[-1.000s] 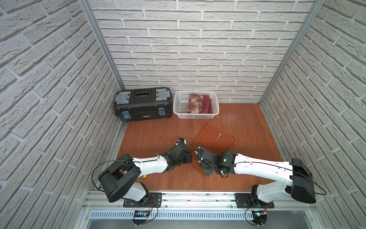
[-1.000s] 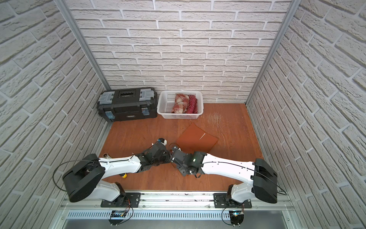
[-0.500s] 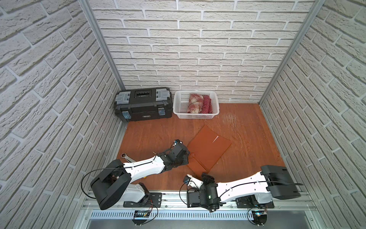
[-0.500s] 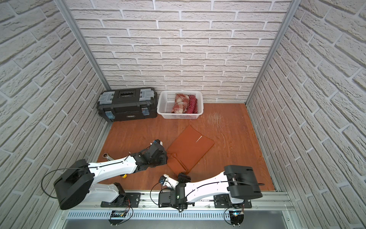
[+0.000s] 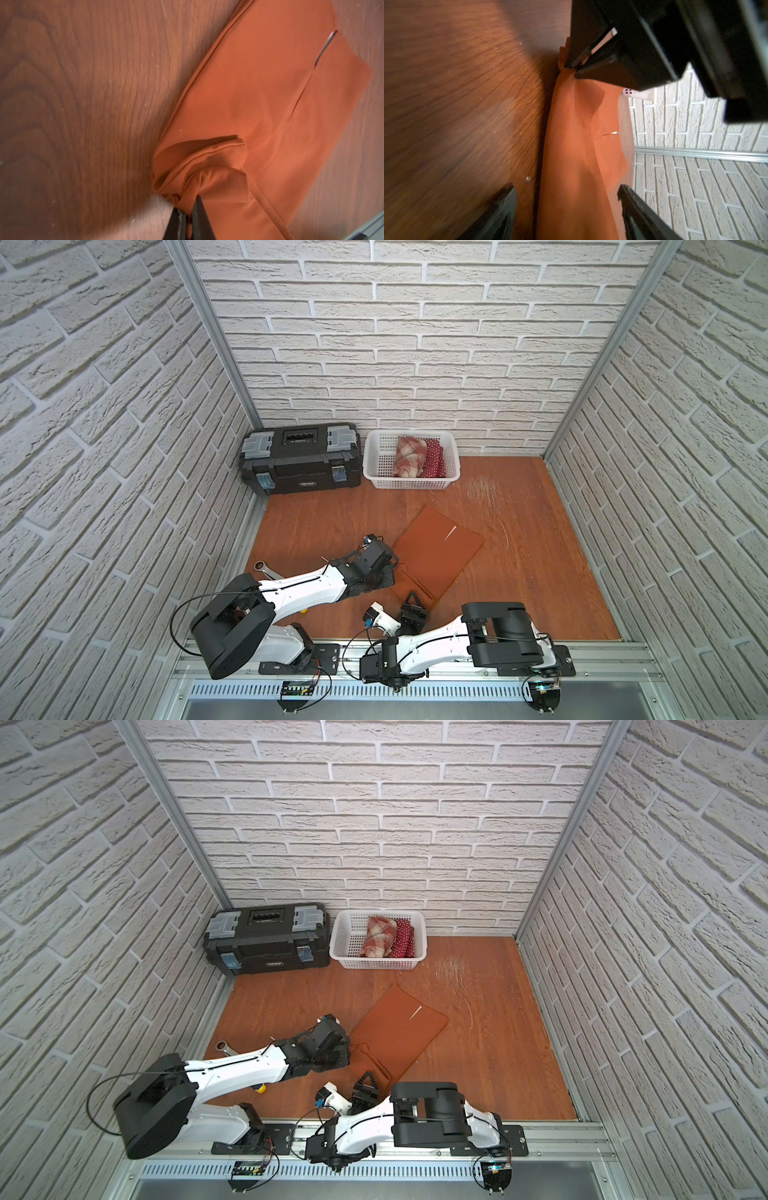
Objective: Roll up the skirts
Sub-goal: Roll the skirt at the center of the board.
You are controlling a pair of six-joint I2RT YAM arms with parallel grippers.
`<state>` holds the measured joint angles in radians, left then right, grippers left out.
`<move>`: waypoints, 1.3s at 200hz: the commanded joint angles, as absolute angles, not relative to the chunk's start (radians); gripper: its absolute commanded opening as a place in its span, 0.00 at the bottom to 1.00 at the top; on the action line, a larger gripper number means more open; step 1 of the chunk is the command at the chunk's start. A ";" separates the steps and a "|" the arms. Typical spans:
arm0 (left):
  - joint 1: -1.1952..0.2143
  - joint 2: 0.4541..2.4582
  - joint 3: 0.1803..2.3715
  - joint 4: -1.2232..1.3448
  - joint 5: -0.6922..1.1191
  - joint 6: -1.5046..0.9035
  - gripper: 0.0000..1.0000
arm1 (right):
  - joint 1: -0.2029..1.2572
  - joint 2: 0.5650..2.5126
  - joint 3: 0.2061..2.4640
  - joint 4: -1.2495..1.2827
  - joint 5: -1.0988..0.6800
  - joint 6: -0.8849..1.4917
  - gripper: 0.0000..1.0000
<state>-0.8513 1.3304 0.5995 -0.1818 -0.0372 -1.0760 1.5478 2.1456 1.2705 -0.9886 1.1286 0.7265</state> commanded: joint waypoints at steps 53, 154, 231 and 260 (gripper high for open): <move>-0.857 1.278 0.625 -0.256 -0.004 -1.106 0.00 | 1.474 2.282 1.319 -1.227 1.133 0.929 0.74; -0.864 1.245 0.620 -0.261 0.014 -1.110 0.00 | 1.473 2.305 1.376 -1.371 1.192 1.020 0.49; -0.865 1.147 0.598 -0.264 0.017 -1.103 0.21 | 1.451 2.272 1.311 -1.159 1.030 0.786 0.06; -0.859 1.118 0.604 -0.305 -0.005 -1.102 0.62 | 1.451 2.242 1.280 -1.078 0.987 0.716 0.02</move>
<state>-0.8646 1.1465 0.6037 -0.2638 0.0216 -1.1088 1.4582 2.2692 1.3117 -1.1767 1.0733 0.7937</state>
